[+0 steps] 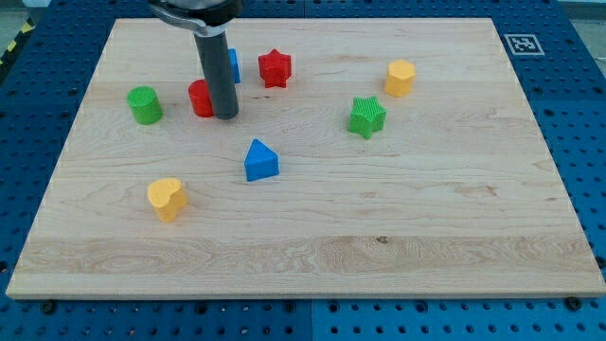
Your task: Slide red circle to blue cube
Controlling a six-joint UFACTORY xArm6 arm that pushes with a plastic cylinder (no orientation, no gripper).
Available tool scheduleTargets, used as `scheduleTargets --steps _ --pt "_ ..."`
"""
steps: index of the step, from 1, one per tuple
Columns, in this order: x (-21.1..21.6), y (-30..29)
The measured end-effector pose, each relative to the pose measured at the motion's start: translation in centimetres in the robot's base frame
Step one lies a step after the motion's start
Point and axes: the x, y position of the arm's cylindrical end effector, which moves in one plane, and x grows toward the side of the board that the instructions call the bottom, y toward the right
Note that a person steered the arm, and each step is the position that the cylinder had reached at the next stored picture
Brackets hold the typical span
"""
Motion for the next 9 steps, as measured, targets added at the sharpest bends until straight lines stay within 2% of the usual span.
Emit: scheduleTargets --steps 4,6,9 --pt "0.4 -6.3" --pt "-0.2 -6.4" --pt "-3.4 -6.4"
